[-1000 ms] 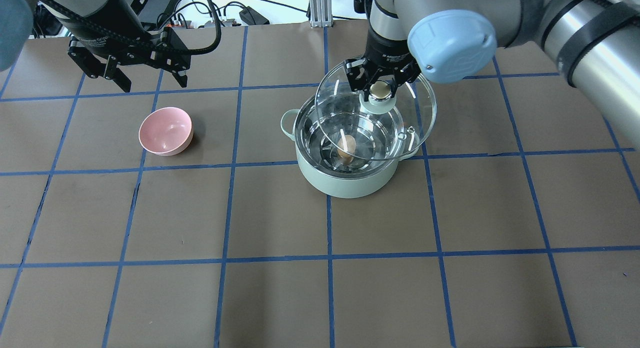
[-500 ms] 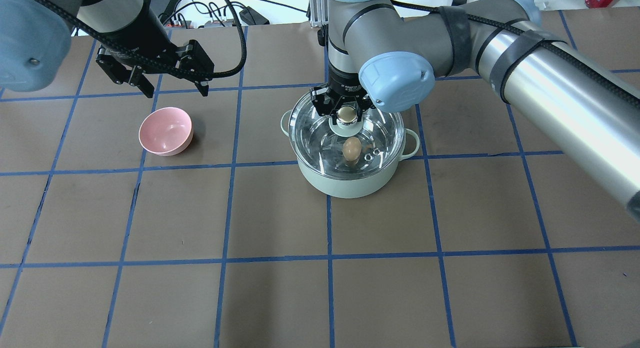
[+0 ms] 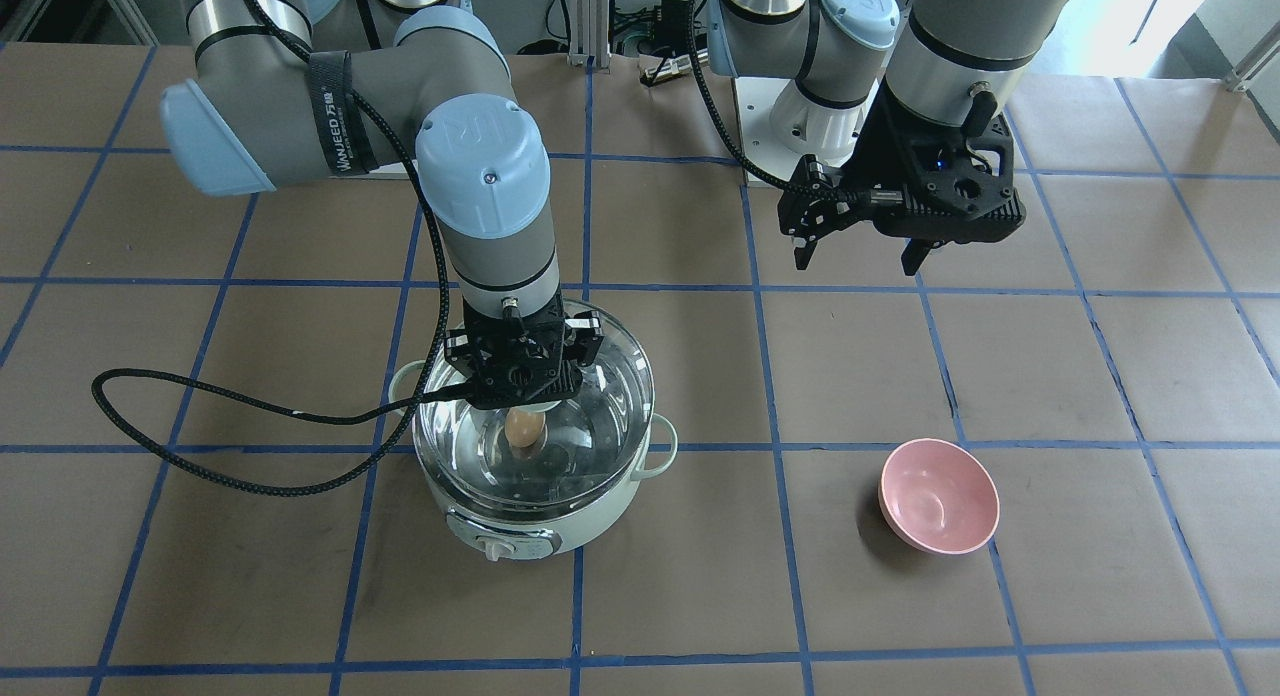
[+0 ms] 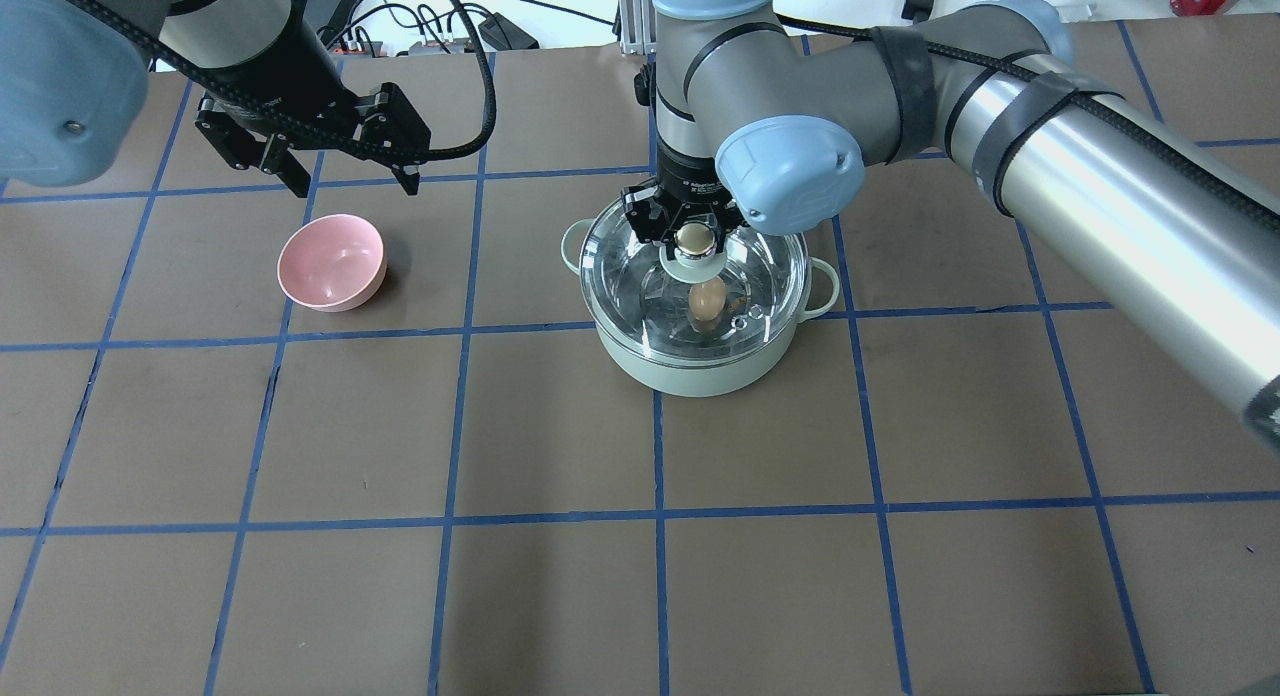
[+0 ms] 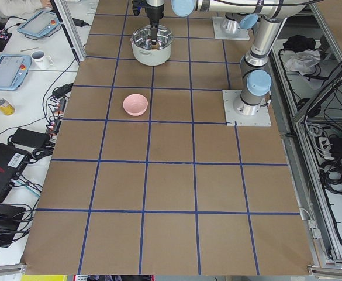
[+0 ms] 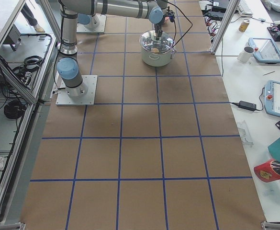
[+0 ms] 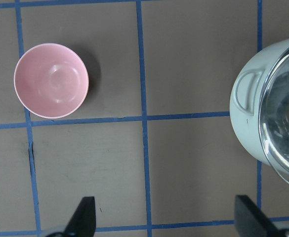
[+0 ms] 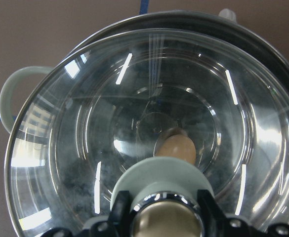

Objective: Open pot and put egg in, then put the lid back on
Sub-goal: 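Lower the lid onto the pot and release the knob with the right gripper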

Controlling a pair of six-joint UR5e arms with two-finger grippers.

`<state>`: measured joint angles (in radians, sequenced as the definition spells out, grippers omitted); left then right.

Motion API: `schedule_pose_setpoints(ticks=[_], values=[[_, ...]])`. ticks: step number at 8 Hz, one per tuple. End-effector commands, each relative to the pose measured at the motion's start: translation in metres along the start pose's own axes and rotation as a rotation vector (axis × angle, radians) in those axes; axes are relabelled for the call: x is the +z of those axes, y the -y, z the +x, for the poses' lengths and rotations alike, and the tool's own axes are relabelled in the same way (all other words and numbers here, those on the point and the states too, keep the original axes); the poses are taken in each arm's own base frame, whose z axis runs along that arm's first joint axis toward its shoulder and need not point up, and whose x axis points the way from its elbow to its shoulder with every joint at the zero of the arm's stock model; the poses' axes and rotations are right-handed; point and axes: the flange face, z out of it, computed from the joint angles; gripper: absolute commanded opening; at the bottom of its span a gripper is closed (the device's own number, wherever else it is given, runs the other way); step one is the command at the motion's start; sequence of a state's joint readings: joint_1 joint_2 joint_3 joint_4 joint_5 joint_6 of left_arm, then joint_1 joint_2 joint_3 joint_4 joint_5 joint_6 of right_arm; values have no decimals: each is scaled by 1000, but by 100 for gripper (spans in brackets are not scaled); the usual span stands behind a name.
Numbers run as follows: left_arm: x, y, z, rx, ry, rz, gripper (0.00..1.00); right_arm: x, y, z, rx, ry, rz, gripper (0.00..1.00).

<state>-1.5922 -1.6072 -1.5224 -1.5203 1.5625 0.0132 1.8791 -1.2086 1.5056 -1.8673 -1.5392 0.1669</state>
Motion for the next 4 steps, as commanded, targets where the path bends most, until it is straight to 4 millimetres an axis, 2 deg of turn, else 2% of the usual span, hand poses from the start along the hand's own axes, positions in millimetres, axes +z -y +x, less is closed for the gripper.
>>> schedule_pose_setpoints(ticks=[1, 4], values=[[1, 0, 0, -2, 1, -1, 100, 0, 1, 1, -23, -10, 3, 0], [1, 0, 0, -1, 1, -1, 100, -3, 5, 2, -37, -9, 20, 0]])
